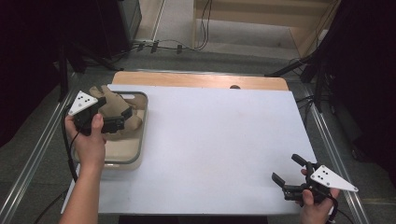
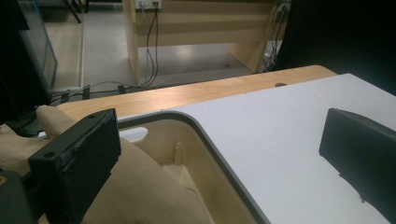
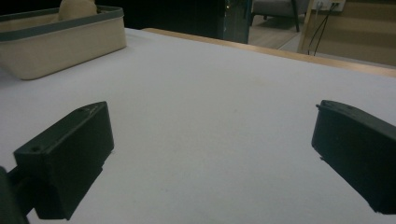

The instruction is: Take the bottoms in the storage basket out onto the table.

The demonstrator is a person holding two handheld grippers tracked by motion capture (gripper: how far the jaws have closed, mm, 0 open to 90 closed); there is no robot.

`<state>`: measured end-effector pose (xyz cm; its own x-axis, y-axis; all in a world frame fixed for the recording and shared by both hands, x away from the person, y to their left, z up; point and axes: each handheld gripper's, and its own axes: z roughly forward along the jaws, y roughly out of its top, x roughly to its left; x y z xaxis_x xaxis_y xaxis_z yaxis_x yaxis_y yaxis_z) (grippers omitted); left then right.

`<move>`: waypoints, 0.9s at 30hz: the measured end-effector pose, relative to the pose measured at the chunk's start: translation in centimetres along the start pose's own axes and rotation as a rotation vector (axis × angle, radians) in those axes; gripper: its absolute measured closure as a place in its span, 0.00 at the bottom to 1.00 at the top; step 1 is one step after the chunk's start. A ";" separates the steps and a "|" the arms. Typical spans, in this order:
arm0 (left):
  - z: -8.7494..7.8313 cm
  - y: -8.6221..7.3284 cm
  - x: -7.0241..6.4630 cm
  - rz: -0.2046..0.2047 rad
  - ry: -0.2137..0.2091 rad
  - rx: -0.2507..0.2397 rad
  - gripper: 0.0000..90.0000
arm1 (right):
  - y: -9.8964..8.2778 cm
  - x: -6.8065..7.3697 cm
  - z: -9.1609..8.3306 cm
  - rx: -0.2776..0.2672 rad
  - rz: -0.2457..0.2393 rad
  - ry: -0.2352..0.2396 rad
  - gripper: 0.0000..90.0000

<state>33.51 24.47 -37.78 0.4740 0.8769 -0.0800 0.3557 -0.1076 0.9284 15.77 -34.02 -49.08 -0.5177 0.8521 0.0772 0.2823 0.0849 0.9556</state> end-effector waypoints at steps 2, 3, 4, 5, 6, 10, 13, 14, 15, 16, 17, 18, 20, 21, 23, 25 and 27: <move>0.4 0.1 0.6 -0.015 0.023 0.010 0.00 | 0.0 0.0 0.0 0.000 0.001 -0.003 0.00; 0.9 0.1 1.4 -0.067 0.014 0.013 0.00 | 0.0 0.0 0.0 0.000 0.000 -0.009 0.00; 0.9 0.1 1.4 -0.067 0.014 0.013 0.00 | 0.0 0.0 0.0 0.000 0.000 -0.009 0.00; 1.3 0.1 2.1 -0.112 0.008 0.025 0.00 | 0.0 -0.1 0.0 -0.005 0.001 -0.027 0.00; 1.3 0.1 2.1 -0.112 0.008 0.025 0.00 | 0.0 -0.1 -0.1 -0.005 0.003 -0.028 0.00; 2.0 -0.1 3.2 -0.138 0.041 0.055 0.00 | 0.0 -0.1 0.0 0.000 0.004 -0.027 0.00; 2.6 -0.5 3.9 -0.145 0.068 0.081 0.00 | 0.0 -0.1 0.0 0.000 0.006 -0.028 0.00; 3.0 -0.7 4.1 -0.142 0.077 0.103 0.00 | 0.0 0.0 0.0 0.002 0.003 -0.027 0.00; 3.3 -0.8 4.2 -0.145 0.074 0.110 0.00 | 0.0 0.0 0.1 0.004 0.004 -0.027 0.00; 3.5 -0.9 4.3 -0.150 0.070 0.116 0.00 | 0.0 0.0 0.1 0.004 0.003 -0.028 0.00; 3.8 -1.1 4.3 -0.154 0.073 0.125 0.00 | 0.0 0.0 0.1 0.004 0.002 -0.028 0.00; 3.8 -1.1 4.3 -0.154 0.073 0.125 0.00 | 0.0 0.0 0.1 0.004 0.002 -0.028 0.00; 4.6 -1.4 4.5 -0.156 0.104 0.158 0.00 | 0.0 0.0 0.2 0.004 -0.002 -0.026 0.00; 4.8 -1.5 4.4 -0.154 0.126 0.165 0.00 | 0.0 0.0 0.2 0.005 -0.004 -0.028 0.00; 5.1 -1.5 4.5 -0.161 0.157 0.170 0.00 | 0.0 0.1 0.2 0.007 -0.002 -0.034 0.00; 5.4 -1.6 4.6 -0.170 0.162 0.172 0.00 | 0.0 0.1 0.2 0.007 0.001 -0.031 0.00; 6.1 -1.9 4.6 -0.150 0.197 0.212 0.00 | -0.1 0.1 0.3 0.012 0.001 -0.030 0.00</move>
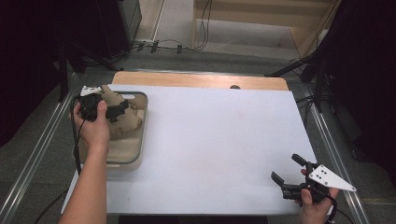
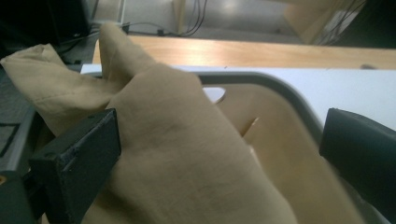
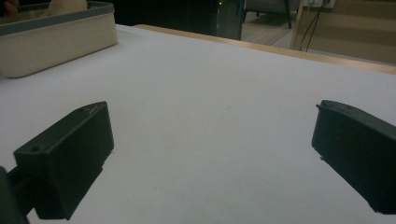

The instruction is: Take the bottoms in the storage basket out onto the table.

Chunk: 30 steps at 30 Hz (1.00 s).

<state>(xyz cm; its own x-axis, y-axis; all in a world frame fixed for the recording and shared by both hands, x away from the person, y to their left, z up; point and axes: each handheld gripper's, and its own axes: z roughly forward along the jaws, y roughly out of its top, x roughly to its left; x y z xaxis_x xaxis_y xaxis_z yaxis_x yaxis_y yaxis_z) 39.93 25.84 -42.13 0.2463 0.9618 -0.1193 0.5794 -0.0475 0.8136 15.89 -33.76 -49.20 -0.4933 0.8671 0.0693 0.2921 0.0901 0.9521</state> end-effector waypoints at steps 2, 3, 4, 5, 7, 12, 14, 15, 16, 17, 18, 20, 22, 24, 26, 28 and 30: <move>0.3 -0.1 0.0 0.010 0.017 0.016 0.00 | 0.0 0.0 0.0 0.001 0.001 0.003 0.00; 0.5 -0.2 -0.1 0.017 0.035 0.032 0.00 | 0.0 0.0 0.0 0.001 0.001 0.003 0.00; 0.8 -0.4 -0.1 0.020 0.044 0.049 0.00 | 0.0 0.0 0.0 0.002 0.002 0.003 0.00; 1.1 -0.5 -0.1 0.021 0.044 0.072 0.00 | 0.0 0.0 0.0 0.002 0.002 0.003 0.00; 1.9 -0.8 -0.1 0.017 0.054 0.127 0.00 | 0.0 0.1 0.1 0.004 -0.001 0.008 0.00; 2.7 -1.1 0.0 0.004 0.081 0.162 0.00 | 0.0 0.2 0.2 0.007 -0.006 0.008 0.00; 3.0 -1.2 0.1 0.000 0.084 0.164 0.00 | 0.0 0.2 0.2 0.006 -0.007 0.008 0.00; 3.4 -1.3 0.2 -0.005 0.102 0.173 0.00 | 0.0 0.3 0.2 0.007 -0.004 0.010 0.00; 3.5 -1.3 0.3 -0.019 0.100 0.173 0.00 | 0.0 0.3 0.2 0.009 -0.002 0.011 0.00; 3.6 -1.3 0.3 -0.031 0.099 0.170 0.00 | 0.0 0.3 0.2 0.012 0.000 0.012 0.00; 3.6 -1.3 0.3 -0.031 0.099 0.170 0.00 | 0.0 0.3 0.2 0.012 0.000 0.012 0.00; 4.0 -1.5 0.2 -0.037 0.127 0.171 0.00 | 0.0 0.4 0.3 0.013 -0.001 0.013 0.00; 4.2 -1.7 0.0 0.005 0.152 0.177 0.00 | 0.0 0.4 0.3 0.013 0.000 0.014 0.00; 4.3 -1.7 -0.2 0.012 0.173 0.180 0.01 | 0.0 0.4 0.2 0.013 -0.001 0.015 0.00; 4.3 -1.8 -0.2 0.004 0.187 0.176 0.05 | 0.0 0.4 0.3 0.014 -0.001 0.014 0.00; 4.3 -2.0 -0.2 0.013 0.193 0.161 0.08 | -0.1 0.3 0.3 0.014 0.002 0.016 0.00; 4.3 -2.3 0.0 0.011 0.191 0.141 0.10 | -0.1 0.3 0.4 0.018 0.007 0.015 0.00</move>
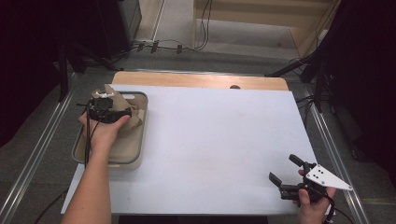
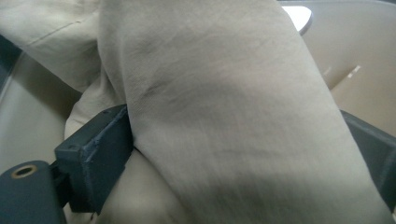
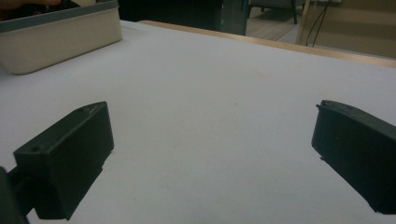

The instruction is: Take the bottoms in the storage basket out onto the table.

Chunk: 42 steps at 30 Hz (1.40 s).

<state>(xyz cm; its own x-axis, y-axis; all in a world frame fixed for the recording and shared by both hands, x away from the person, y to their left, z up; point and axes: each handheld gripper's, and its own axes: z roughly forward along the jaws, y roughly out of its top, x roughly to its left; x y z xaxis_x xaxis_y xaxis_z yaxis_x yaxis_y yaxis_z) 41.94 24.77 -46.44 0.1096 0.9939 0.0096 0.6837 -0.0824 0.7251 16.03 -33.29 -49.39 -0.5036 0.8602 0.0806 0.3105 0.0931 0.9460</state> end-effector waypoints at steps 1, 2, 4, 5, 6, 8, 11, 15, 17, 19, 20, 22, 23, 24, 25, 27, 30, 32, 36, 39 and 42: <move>0.0 0.0 0.0 0.001 0.003 -0.002 0.12 | 0.0 0.0 0.0 0.000 -0.002 0.001 0.00; 0.0 -0.1 0.0 0.009 0.006 -0.002 0.13 | 0.0 0.0 0.1 -0.001 -0.004 0.001 0.00; -0.1 -0.1 0.0 0.028 0.013 0.002 0.17 | 0.0 0.1 0.1 0.001 -0.003 0.002 0.00; -0.1 -0.1 0.0 0.028 0.013 0.002 0.20 | 0.0 0.1 0.1 0.001 -0.003 0.002 0.00; -0.2 -0.1 -0.1 0.056 0.021 0.006 0.24 | 0.0 0.1 0.1 0.003 -0.006 0.000 0.00; -0.4 -0.1 0.0 0.072 0.018 0.006 0.33 | 0.0 0.2 0.2 0.007 -0.005 0.002 0.00; -0.7 0.0 0.2 0.070 0.008 0.004 0.44 | -0.1 0.2 0.2 0.009 -0.005 0.001 0.00; -1.0 -0.1 0.6 0.039 -0.019 -0.008 0.57 | -0.1 0.2 0.2 0.009 -0.005 0.002 0.00; -1.4 0.2 0.9 0.012 -0.049 0.000 0.60 | -0.1 0.1 0.2 0.008 -0.004 0.003 0.00; -1.7 0.4 1.0 0.009 -0.056 0.006 0.61 | -0.1 0.1 0.2 0.010 -0.005 0.002 0.00; -1.8 0.5 1.0 0.003 -0.061 0.001 0.62 | -0.1 0.0 0.3 0.010 -0.006 0.002 0.00; -2.0 0.6 1.0 -0.006 -0.068 -0.002 0.62 | -0.1 0.1 0.3 0.013 -0.006 -0.001 0.00; -2.0 0.6 1.0 -0.006 -0.068 -0.002 0.62 | -0.1 0.1 0.3 0.013 -0.006 -0.001 0.00; -2.1 0.6 1.1 -0.015 -0.073 -0.008 0.62 | -0.1 0.1 0.3 0.013 -0.006 -0.001 0.00; -2.4 0.7 1.2 -0.027 -0.089 -0.018 0.62 | 0.0 0.1 0.3 0.012 -0.008 0.000 0.00; -2.7 0.7 1.2 -0.023 -0.101 -0.032 0.62 | 0.0 0.1 0.2 0.008 -0.006 0.005 0.00; -3.2 0.7 1.4 -0.039 -0.120 -0.044 0.62 | 0.0 0.0 0.2 0.006 -0.003 0.003 0.00; -3.5 0.6 1.5 -0.054 -0.133 -0.054 0.62 | 0.0 -0.1 0.2 0.004 -0.002 0.003 0.00; -3.9 0.5 1.5 -0.059 -0.144 -0.066 0.62 | 0.0 0.0 0.1 -0.002 -0.007 0.002 0.00; -4.7 0.5 1.2 -0.058 -0.161 -0.097 0.62 | 0.0 -0.1 0.2 -0.002 -0.008 0.002 0.00; -5.1 0.6 1.1 -0.056 -0.169 -0.107 0.62 | 0.0 -0.1 0.2 -0.002 -0.007 0.001 0.00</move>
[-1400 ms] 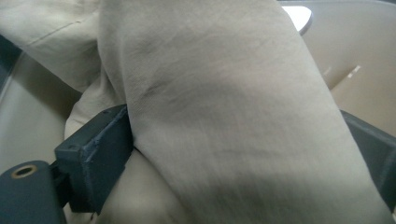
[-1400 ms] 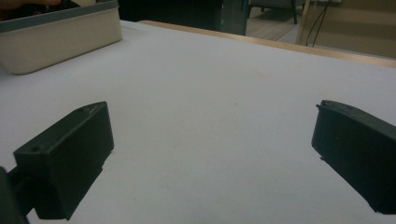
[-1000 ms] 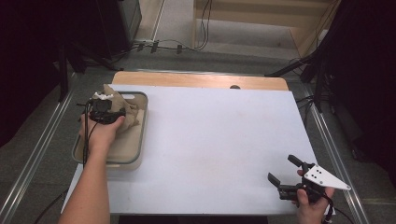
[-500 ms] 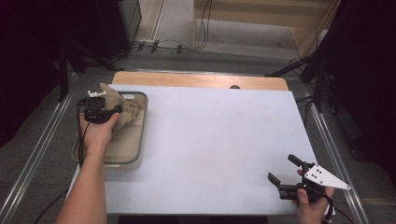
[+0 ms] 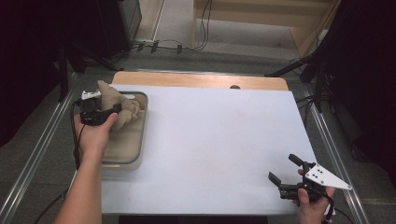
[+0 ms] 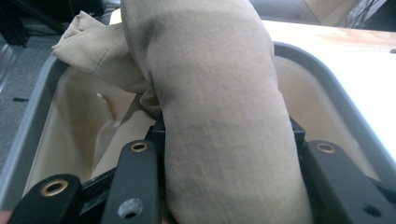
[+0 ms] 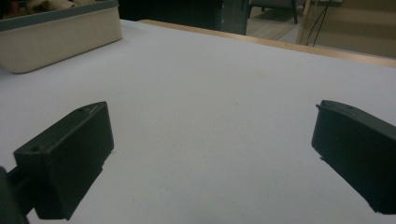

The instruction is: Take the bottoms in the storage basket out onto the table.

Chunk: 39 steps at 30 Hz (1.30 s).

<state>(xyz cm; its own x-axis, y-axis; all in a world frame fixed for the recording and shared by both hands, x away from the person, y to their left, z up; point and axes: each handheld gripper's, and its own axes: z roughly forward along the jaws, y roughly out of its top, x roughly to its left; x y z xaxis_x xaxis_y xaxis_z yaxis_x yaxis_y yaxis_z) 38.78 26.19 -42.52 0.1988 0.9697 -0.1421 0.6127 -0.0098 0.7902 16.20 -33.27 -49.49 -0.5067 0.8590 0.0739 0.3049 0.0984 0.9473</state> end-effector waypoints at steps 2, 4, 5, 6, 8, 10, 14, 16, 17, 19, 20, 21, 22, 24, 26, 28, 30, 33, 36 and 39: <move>-0.5 0.0 -0.1 -0.004 -0.013 -0.020 0.61 | 0.0 0.0 0.0 0.001 -0.001 0.001 0.00; -0.9 0.0 -0.1 -0.019 -0.037 -0.042 0.61 | 0.0 0.0 0.0 0.002 0.000 0.002 0.00; -0.9 0.0 -0.1 -0.019 -0.037 -0.042 0.61 | 0.0 0.0 0.0 0.002 0.000 0.002 0.00; -1.3 0.1 -0.1 -0.026 -0.048 -0.056 0.61 | -0.1 0.0 0.1 0.005 0.000 0.002 0.00; -1.7 0.0 -0.1 -0.025 -0.057 -0.072 0.61 | -0.1 -0.1 0.1 0.005 0.002 0.003 0.00; -2.2 0.0 -0.2 -0.023 -0.063 -0.090 0.61 | -0.1 -0.1 0.1 0.006 0.002 0.002 0.00; -3.2 0.1 -0.7 -0.001 -0.085 -0.133 0.61 | -0.2 -0.1 0.1 0.007 0.005 0.003 0.00; -3.5 0.1 -0.8 0.007 -0.090 -0.147 0.61 | -0.2 -0.2 0.2 0.008 0.006 0.002 0.00; -3.7 0.2 -1.0 0.010 -0.097 -0.161 0.61 | -0.2 -0.2 0.2 0.011 0.006 0.000 0.00; -4.2 0.3 -1.3 0.022 -0.114 -0.188 0.61 | -0.2 -0.2 0.2 0.012 0.007 0.000 0.00; -4.7 0.3 -1.6 0.032 -0.120 -0.204 0.61 | -0.3 -0.2 0.2 0.011 0.006 -0.001 0.00; -4.7 0.3 -1.6 0.032 -0.120 -0.204 0.61 | -0.3 -0.2 0.2 0.011 0.006 -0.001 0.00; -5.1 0.3 -2.0 0.041 -0.131 -0.222 0.61 | -0.3 -0.2 0.2 0.012 0.009 -0.002 0.00; -5.3 0.3 -2.3 0.043 -0.136 -0.229 0.61 | -0.3 -0.2 0.2 0.010 0.009 -0.003 0.00; -5.8 0.3 -3.0 0.057 -0.154 -0.254 0.61 | -0.3 -0.3 0.3 0.010 0.007 -0.005 0.00; -6.1 0.3 -3.5 0.070 -0.171 -0.268 0.61 | -0.4 -0.3 0.3 0.010 0.006 -0.003 0.00; -6.3 0.3 -4.0 0.082 -0.184 -0.282 0.61 | -0.4 -0.3 0.3 0.008 0.001 -0.009 0.00; -6.5 0.2 -4.5 0.089 -0.198 -0.296 0.60 | -0.4 -0.4 0.3 0.004 0.001 -0.009 0.00; -6.8 0.2 -5.6 0.094 -0.229 -0.318 0.60 | -0.5 -0.4 0.4 0.002 0.010 -0.002 0.00; -7.0 0.2 -6.6 0.106 -0.249 -0.330 0.60 | -0.5 -0.4 0.4 0.001 0.008 -0.002 0.00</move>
<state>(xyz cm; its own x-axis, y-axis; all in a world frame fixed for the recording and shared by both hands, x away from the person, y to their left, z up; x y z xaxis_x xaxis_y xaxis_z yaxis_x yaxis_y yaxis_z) 32.25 21.53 -37.25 0.4511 0.8785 -0.1574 0.3091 0.0117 0.9510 16.55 -33.49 -50.10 -0.5023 0.8609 0.0811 0.3101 0.0917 0.9463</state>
